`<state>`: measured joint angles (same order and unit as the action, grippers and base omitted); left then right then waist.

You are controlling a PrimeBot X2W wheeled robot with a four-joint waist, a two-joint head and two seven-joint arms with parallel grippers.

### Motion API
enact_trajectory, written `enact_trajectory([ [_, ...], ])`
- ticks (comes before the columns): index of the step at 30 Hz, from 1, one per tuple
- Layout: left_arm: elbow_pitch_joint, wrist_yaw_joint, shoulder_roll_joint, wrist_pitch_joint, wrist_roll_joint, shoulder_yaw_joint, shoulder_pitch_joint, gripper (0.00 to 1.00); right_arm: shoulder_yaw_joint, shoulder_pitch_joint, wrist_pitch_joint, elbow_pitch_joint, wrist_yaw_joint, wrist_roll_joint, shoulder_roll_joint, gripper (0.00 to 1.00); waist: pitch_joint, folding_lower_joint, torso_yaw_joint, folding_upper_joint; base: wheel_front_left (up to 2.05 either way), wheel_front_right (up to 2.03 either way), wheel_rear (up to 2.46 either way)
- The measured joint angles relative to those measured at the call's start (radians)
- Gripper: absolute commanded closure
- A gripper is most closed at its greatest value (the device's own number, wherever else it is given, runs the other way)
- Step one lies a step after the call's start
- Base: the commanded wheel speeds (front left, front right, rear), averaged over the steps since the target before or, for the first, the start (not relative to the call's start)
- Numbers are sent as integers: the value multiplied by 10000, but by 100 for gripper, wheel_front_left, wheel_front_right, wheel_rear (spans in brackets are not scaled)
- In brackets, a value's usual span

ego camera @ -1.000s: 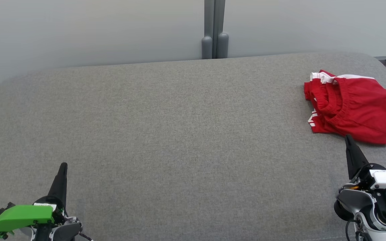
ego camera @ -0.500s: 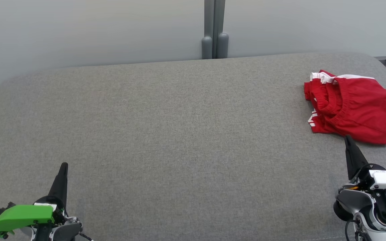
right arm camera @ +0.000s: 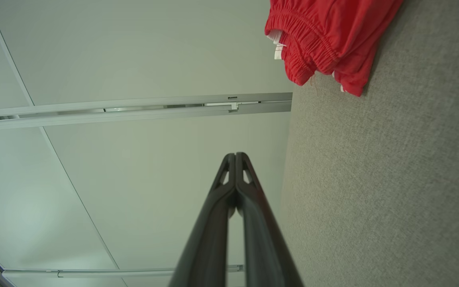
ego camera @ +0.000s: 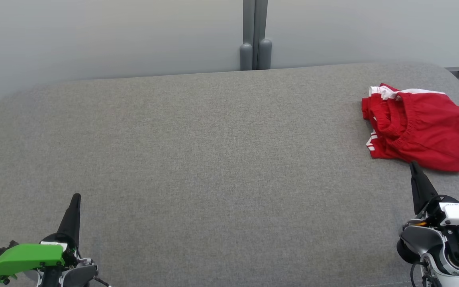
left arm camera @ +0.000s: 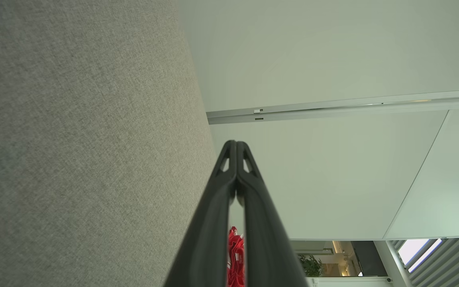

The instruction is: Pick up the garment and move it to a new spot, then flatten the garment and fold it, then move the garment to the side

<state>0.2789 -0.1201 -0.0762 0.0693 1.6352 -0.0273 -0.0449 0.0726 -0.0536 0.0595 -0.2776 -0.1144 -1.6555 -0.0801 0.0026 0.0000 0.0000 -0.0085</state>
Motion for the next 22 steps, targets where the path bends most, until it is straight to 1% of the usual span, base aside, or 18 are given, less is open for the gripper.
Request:
enact_trajectory([
  [22,13,0,8,2,0,-12,-13,100,23,-2,2,-35,0,2,8,100,-1,0,0,0,0,0,0],
])
